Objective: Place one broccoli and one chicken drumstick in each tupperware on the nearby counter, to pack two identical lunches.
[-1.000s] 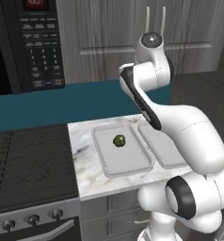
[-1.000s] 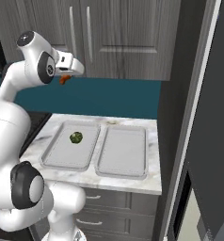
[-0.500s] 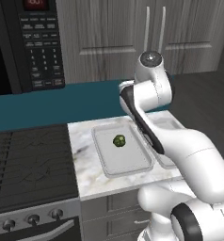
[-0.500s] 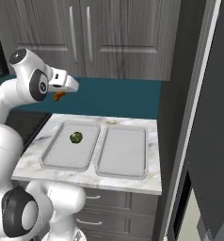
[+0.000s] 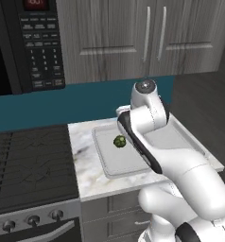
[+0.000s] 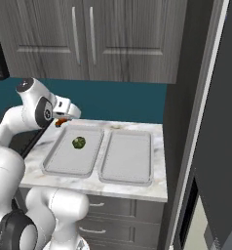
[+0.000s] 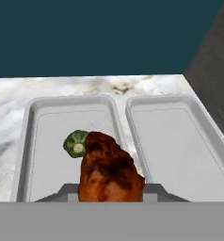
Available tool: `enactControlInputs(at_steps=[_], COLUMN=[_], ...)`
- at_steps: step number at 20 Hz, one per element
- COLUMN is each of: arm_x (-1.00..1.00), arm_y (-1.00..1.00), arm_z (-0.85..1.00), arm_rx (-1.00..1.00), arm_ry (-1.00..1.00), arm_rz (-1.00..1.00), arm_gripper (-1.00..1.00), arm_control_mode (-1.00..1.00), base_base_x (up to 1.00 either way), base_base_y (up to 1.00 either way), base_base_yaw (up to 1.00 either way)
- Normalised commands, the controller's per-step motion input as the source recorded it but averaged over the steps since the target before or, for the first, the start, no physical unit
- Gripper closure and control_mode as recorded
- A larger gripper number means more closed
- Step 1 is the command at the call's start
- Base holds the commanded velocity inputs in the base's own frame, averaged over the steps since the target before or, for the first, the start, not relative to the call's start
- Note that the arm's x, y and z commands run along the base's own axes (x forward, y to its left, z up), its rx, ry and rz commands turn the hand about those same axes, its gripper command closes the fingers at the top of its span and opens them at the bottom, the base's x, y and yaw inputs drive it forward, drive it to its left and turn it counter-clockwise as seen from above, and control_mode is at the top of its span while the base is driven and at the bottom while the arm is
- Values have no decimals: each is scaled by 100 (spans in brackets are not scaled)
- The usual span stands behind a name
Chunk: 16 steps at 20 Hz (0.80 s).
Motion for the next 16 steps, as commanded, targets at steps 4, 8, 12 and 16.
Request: enactControlInputs(at_steps=[4, 8, 12, 16], arm_x=[0, -8, -5, 0], arm_y=[17, 14, 19, 8], arm_z=[-74, -54, -34, -27], arm_rx=[3, 1, 2, 8], arm_ry=[15, 7, 0, 1], arm_rz=[0, -6, -18, -24], arm_gripper=[100, 100, 100, 100], arm_control_mode=[-100, -100, -100, -100], base_base_x=[0, 0, 0, 0], base_base_y=[0, 0, 0, 0], base_base_yaw=[0, 0, 0, 0])
